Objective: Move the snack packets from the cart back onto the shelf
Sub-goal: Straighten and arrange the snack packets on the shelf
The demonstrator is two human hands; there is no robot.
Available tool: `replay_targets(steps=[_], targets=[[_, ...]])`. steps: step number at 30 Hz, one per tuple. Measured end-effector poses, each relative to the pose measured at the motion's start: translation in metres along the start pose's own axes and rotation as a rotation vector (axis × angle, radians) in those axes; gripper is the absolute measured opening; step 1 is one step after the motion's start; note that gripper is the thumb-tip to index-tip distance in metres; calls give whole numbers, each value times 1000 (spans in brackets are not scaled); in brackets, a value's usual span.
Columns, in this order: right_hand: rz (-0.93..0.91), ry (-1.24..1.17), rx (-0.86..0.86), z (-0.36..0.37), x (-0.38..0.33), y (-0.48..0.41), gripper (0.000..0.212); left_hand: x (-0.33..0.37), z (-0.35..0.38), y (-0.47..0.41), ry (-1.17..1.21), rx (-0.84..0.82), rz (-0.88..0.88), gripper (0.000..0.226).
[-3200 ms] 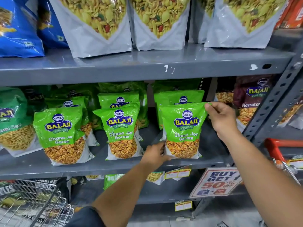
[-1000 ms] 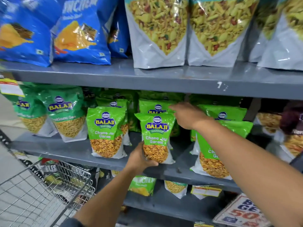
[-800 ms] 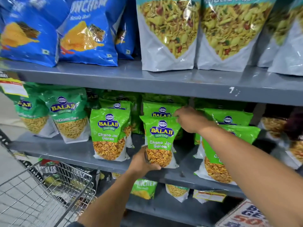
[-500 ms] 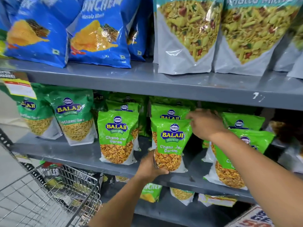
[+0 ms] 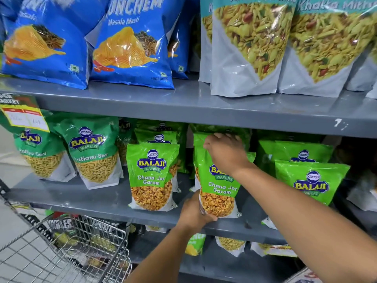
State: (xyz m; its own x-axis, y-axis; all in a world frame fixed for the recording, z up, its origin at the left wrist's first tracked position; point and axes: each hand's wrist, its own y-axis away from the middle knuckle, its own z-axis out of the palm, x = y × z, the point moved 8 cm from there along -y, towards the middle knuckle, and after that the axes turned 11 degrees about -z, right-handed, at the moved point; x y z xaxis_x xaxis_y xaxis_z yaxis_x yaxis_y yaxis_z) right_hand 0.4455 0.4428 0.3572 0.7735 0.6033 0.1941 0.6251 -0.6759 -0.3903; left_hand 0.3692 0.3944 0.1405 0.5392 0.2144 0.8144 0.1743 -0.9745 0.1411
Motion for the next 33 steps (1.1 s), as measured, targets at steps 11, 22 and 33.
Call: replay_targets(steps=[11, 22, 33], targets=[[97, -134, -563, 7, 82, 45, 52, -4, 3, -4, 24, -19, -6, 68], [14, -197, -311, -11, 40, 17, 47, -13, -15, 26, 218, -62, -15, 79], [-91, -352, -286, 36, -63, -73, 30, -102, -176, 20, 174, 193, -152, 104]])
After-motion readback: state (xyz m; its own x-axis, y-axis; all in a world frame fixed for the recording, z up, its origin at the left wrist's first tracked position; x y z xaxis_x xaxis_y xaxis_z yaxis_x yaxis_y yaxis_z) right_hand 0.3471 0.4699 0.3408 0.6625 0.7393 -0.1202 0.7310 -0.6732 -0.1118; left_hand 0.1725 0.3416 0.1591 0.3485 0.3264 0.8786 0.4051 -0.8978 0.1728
